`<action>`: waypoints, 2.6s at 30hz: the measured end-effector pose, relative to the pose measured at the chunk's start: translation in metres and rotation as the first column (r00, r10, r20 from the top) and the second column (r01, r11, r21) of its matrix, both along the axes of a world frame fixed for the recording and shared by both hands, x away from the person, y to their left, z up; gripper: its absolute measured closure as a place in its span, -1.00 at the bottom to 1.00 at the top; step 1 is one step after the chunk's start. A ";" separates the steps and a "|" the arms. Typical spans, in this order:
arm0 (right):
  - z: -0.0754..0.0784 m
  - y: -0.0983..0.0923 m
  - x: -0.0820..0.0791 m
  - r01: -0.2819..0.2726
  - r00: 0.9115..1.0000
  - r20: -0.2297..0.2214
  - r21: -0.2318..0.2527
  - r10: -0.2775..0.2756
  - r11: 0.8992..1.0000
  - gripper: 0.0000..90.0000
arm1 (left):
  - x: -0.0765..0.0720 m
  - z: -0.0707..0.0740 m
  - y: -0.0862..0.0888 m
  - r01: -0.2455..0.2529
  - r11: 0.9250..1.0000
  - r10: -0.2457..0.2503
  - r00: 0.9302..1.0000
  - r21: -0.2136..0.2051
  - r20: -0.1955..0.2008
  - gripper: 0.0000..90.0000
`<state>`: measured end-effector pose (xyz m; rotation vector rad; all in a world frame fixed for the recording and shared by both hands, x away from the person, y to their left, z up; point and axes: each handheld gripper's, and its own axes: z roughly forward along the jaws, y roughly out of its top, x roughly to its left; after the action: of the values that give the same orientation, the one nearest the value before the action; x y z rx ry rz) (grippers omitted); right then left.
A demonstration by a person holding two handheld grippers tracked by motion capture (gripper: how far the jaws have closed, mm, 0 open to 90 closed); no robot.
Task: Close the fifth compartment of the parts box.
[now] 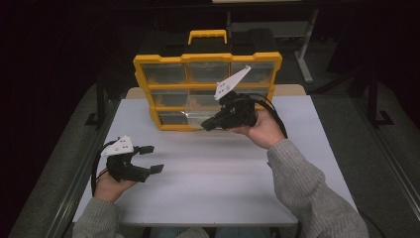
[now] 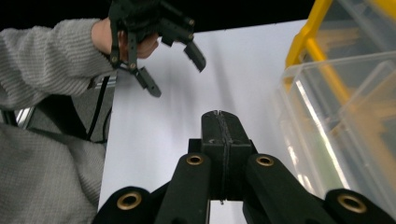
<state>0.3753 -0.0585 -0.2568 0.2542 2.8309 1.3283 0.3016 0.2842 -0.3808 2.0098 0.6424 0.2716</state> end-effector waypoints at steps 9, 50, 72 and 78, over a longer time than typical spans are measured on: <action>-0.015 0.003 -0.002 -0.016 1.000 0.000 -0.017 0.016 1.000 0.97 | 0.003 0.000 0.000 0.006 1.000 -0.006 1.000 -0.003 0.008 -0.53; -0.035 0.008 0.028 0.122 0.992 0.052 -0.092 -0.118 0.988 0.97 | 0.000 0.001 0.003 0.002 1.000 -0.002 1.000 -0.009 0.006 -0.53; -0.033 0.012 0.035 0.128 0.990 0.069 -0.107 -0.121 0.986 0.97 | -0.001 0.001 0.004 -0.002 1.000 0.002 1.000 -0.021 0.007 -0.53; -0.033 0.009 0.039 0.137 0.989 0.068 -0.103 -0.131 0.985 0.97 | -0.001 0.001 0.004 -0.003 1.000 0.003 1.000 -0.022 0.004 -0.53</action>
<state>0.4138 -0.0497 -0.2894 0.3879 2.7679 1.1352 0.3009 0.2884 -0.3798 1.9872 0.6428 0.2697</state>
